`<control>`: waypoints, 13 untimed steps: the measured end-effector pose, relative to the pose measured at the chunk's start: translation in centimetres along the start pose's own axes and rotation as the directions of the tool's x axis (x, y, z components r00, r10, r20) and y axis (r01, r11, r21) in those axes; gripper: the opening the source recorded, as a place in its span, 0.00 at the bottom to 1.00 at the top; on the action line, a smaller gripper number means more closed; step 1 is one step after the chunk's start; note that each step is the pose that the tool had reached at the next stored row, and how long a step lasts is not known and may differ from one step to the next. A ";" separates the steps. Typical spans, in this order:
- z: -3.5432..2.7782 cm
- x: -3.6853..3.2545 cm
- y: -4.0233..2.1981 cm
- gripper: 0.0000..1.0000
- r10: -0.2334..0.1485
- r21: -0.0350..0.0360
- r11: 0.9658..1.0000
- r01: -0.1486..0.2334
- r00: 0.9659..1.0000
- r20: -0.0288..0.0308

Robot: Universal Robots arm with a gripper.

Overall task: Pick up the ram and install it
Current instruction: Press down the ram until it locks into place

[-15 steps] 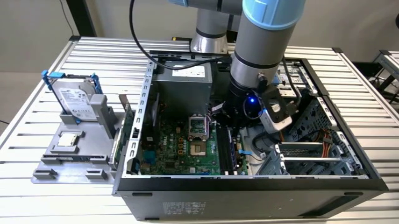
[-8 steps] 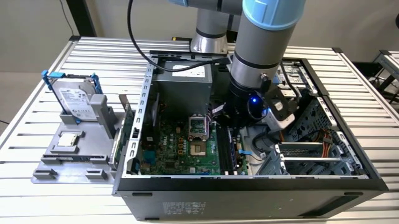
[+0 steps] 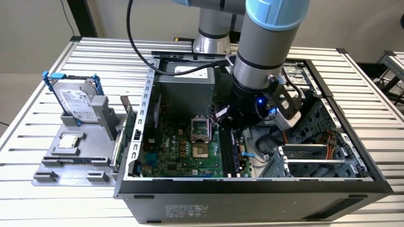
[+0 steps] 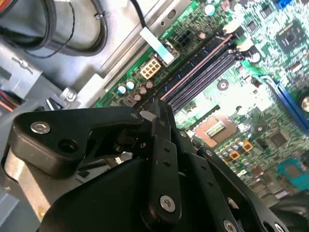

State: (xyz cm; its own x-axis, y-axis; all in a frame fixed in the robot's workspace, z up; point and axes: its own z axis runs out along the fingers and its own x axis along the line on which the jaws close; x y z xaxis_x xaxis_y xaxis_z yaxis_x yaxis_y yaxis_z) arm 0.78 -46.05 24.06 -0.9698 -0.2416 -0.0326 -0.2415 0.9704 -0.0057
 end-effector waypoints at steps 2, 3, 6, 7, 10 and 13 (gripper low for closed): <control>-0.01 0.00 0.00 0.00 -0.030 -0.001 1.000 0.030 1.000 0.000; -0.02 0.00 0.00 0.00 -0.045 -0.001 0.999 0.045 0.999 0.000; -0.02 0.00 0.00 0.00 -0.088 -0.003 0.996 0.088 0.996 0.001; -0.02 0.00 0.00 0.00 -0.102 -0.003 0.995 0.102 0.995 0.001; -0.02 0.00 0.00 0.00 -0.134 -0.004 0.991 0.134 0.991 0.001; -0.02 0.00 0.00 0.00 -0.175 -0.005 0.985 0.175 0.985 0.001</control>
State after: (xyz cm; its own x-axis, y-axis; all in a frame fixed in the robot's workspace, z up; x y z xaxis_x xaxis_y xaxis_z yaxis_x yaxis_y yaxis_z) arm 0.78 -46.04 24.08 -0.9127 -0.4073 -0.0324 -0.4073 0.9133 -0.0062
